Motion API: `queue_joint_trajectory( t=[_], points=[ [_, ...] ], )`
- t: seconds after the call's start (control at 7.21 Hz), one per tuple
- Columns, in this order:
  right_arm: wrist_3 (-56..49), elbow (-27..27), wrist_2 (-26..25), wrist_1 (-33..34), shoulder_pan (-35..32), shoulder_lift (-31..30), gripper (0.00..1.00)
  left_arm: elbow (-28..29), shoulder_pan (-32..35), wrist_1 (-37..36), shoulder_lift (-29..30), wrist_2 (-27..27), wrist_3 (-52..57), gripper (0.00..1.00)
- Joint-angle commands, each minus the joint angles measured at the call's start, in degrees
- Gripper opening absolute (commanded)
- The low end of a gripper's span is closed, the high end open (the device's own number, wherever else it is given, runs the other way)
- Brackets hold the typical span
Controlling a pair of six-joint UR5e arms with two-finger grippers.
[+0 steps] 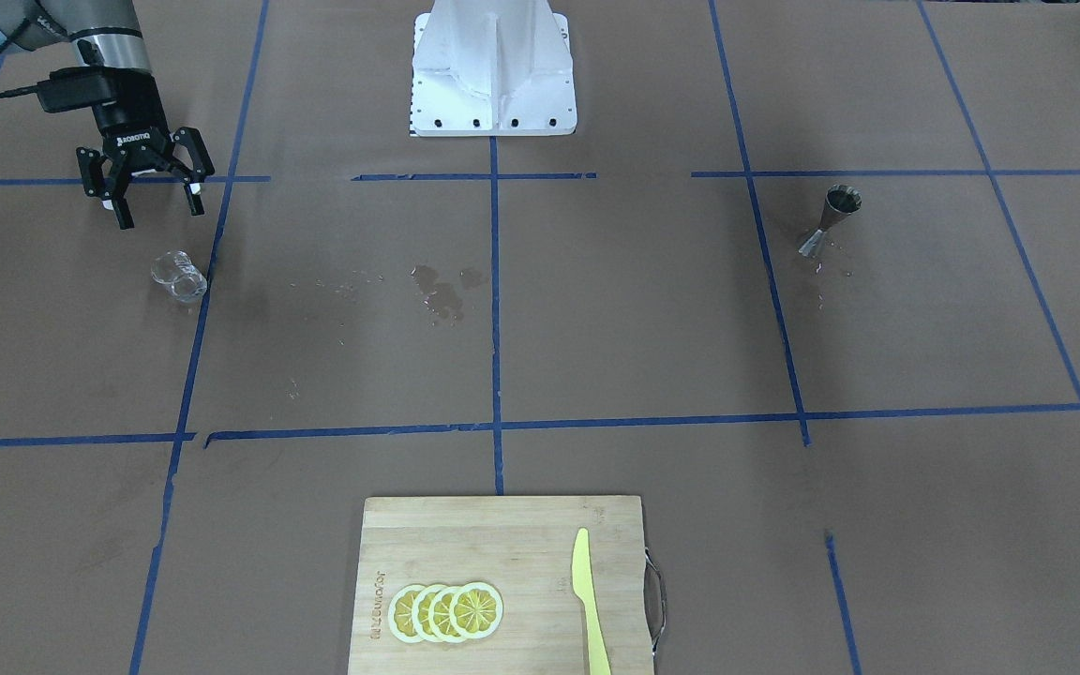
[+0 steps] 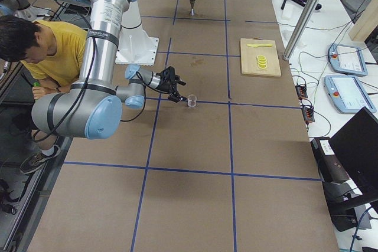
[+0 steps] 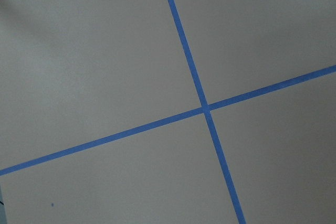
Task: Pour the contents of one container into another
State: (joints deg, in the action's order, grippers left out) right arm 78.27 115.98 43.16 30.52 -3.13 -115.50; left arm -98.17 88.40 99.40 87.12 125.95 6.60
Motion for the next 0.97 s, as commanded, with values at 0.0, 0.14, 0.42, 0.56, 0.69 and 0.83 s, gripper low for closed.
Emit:
queue_joint_trajectory(
  t=[0.0,0.14,0.42,0.56,0.69,0.83],
  points=[
    [-3.37,3.11,6.82,-0.02,-1.52,-4.64,1.0,0.08,-0.07,0.0,0.16,0.0,0.0,1.0],
    [-6.09,3.2,15.99,-0.11,-7.62,-4.65,1.0,0.61,-0.07,0.0,0.16,0.0,0.08,1.0],
    [-13.97,1.98,37.15,0.07,-24.2,-4.21,1.0,0.87,-0.16,0.17,0.33,0.0,0.08,1.0],
    [-21.94,0.84,48.83,0.15,-35.08,-3.17,1.0,0.96,-0.25,0.18,0.42,0.0,0.08,1.0],
    [-26.63,-2.39,57.91,0.94,-43.72,-0.81,1.0,1.05,-0.25,0.26,0.86,0.0,0.08,1.0],
    [-32.07,-6.95,66.97,3.82,-52.59,2.44,1.0,1.57,-0.25,0.44,1.38,0.0,0.08,1.0]
  ],
)
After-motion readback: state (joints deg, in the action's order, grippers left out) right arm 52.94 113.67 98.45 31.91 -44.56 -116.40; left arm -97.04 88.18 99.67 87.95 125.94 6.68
